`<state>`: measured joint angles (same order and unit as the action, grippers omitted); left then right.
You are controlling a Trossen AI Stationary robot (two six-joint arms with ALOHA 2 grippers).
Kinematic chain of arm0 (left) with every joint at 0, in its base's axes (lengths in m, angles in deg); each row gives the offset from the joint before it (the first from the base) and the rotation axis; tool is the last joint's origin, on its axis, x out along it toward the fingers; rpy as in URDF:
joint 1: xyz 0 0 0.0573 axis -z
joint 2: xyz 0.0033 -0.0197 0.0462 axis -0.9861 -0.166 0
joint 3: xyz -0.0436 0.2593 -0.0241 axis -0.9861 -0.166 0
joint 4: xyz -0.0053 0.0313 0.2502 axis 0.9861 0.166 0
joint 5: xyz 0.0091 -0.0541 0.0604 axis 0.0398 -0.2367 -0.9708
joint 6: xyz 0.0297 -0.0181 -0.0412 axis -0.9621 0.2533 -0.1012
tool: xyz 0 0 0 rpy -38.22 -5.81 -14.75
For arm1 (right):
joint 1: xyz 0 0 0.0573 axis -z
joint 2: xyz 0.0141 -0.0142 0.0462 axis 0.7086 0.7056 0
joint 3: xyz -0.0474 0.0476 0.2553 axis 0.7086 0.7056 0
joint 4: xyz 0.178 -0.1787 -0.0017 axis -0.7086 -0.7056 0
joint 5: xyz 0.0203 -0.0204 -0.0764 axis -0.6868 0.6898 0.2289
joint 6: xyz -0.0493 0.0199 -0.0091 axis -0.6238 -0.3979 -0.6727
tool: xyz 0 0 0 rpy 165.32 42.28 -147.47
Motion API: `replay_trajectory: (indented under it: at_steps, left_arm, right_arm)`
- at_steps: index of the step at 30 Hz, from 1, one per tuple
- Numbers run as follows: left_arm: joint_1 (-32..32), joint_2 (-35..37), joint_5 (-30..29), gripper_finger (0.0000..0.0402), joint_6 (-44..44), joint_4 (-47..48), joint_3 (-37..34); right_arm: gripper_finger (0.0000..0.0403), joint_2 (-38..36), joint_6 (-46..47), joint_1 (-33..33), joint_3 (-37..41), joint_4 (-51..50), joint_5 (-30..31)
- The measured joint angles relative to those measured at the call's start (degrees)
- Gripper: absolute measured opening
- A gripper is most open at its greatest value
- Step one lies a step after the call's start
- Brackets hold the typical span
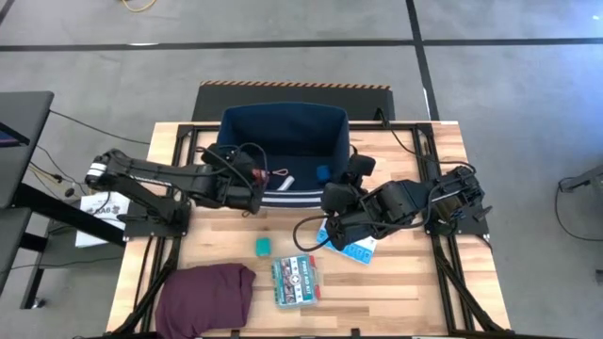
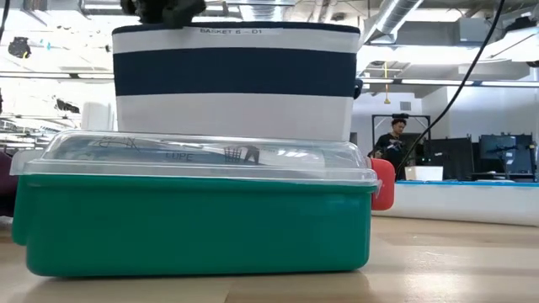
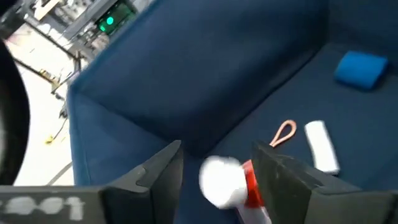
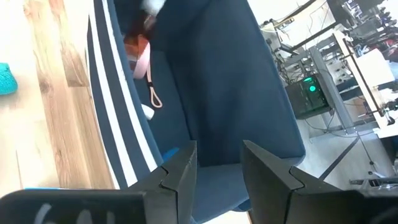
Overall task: Pick & place medical supplies in basket/bin
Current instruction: Put the light green bandage into the blue bin
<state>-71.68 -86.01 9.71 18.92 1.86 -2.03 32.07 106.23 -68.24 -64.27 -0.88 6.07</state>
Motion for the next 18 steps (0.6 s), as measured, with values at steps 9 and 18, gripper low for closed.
replay_trajectory:
  at_steps: [9, 18]
  left_arm:
    - [0.53, 0.02, 1.34, 0.0193, -7.21, 0.17, 10.48]
    - [11.02, 0.17, 19.54, 0.0192, -12.49, -3.29, 21.48]
  right_arm:
    - [0.0118, 0.00, 0.00, -0.02, 0.00, 0.02, -3.16]
    - [0.0118, 0.00, 0.02, -0.02, 0.00, 0.02, -3.26]
